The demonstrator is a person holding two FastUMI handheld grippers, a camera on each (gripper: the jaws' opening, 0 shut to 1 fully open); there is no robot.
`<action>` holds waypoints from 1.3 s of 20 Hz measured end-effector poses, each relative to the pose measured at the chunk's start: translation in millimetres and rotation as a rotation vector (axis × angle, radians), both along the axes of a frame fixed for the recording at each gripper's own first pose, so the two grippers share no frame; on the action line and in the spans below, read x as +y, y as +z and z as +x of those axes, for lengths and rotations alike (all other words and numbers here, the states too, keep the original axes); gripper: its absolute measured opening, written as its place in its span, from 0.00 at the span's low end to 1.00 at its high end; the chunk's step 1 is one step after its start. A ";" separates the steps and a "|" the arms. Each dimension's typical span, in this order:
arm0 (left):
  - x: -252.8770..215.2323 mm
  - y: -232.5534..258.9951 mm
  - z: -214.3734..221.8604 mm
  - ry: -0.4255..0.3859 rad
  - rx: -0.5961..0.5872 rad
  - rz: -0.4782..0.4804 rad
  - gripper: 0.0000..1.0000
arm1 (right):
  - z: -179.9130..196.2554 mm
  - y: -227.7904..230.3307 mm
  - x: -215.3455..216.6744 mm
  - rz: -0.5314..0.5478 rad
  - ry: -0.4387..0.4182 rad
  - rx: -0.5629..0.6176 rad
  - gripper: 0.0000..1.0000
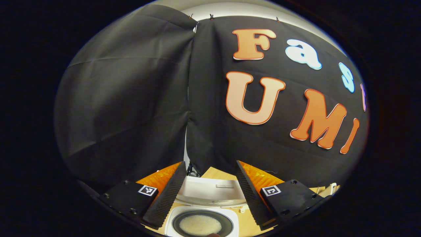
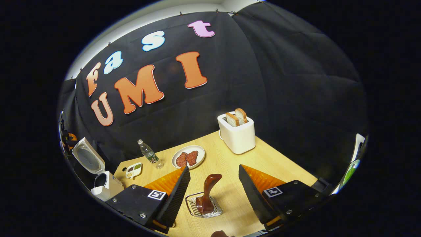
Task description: Close the left gripper, press the button to open the rice cooker; take a wooden spoon from the chopstick holder with the right hand, scoop a spoonful of rice and pour it into the rice cooker, then put the wooden spoon back into the chopstick holder.
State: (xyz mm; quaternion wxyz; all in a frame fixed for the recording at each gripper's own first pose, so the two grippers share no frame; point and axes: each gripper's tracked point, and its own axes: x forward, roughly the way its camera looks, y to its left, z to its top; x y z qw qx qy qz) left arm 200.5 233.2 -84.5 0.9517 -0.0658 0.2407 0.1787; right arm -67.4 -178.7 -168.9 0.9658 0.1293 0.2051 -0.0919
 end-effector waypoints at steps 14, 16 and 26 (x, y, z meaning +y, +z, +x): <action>-57.2 -61.7 -93.2 -0.105 0.400 -0.097 1.00 | 42.2 39.5 62.9 -0.029 0.172 -0.065 0.94; -73.4 -83.4 -122.0 -0.104 0.488 -0.141 1.00 | 47.6 36.6 71.9 -0.030 0.202 -0.063 0.94; -110.6 -216.3 -206.2 -0.035 0.826 -0.209 0.99 | 55.8 29.2 99.2 -0.049 0.293 -0.049 0.94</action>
